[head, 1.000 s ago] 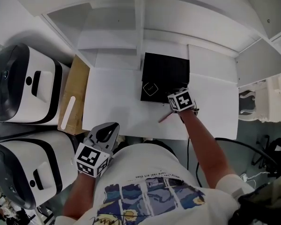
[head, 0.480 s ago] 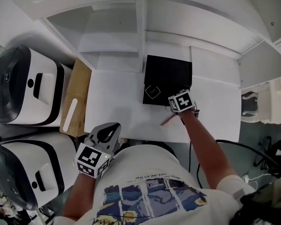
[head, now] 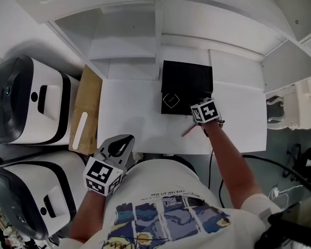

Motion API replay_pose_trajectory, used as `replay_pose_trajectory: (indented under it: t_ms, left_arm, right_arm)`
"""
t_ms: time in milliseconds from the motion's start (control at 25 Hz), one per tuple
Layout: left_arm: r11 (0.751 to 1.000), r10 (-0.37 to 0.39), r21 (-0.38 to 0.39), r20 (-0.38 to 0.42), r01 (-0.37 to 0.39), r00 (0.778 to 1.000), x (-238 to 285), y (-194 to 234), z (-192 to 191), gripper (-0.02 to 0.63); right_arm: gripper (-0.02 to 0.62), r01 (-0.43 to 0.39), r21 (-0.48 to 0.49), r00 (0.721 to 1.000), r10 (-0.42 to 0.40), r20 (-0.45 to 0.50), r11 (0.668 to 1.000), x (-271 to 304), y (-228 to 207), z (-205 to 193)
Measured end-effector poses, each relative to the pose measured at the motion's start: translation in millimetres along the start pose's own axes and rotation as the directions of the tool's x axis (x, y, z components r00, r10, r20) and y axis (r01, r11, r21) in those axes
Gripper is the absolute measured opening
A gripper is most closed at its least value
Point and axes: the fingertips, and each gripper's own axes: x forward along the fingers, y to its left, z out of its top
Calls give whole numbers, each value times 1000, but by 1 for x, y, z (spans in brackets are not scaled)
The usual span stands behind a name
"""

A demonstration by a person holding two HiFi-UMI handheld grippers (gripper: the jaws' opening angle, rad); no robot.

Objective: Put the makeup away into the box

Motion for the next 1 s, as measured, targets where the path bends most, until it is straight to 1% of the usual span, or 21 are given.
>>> replay_pose_trajectory:
  t_ms: [120,280,480,640,800,1000]
  left_arm:
    - [999,-33,10,5,33,999,-2,2,0,14]
    - [996,-88,34,14,87,996,-2,3,0,14]
    - [987,-148,67,25,146,989,-5,3,0,14]
    - [978,-190,90,21,187,982,-11,4,-3,14]
    - [967,-230,112,18,227,973,-17,4,-7,14]
    - [953,-276,129,10,273,961,-26,7,-16,14]
  right_arm:
    - [115,24,18,999,-24,30,1000,-14,3,2]
    - [115,36,48,995,-40,87,998,-35,8,3]
    - [114,86,69,983,-96,159,994,-72,20,0]
    - [108,105,101,973,-123,196,989,-95,37,-6]
    - [103,116,138,967,-143,210,984,-106,60,-19]
    - [103,129,197,969,-166,183,972,-103,85,-48]
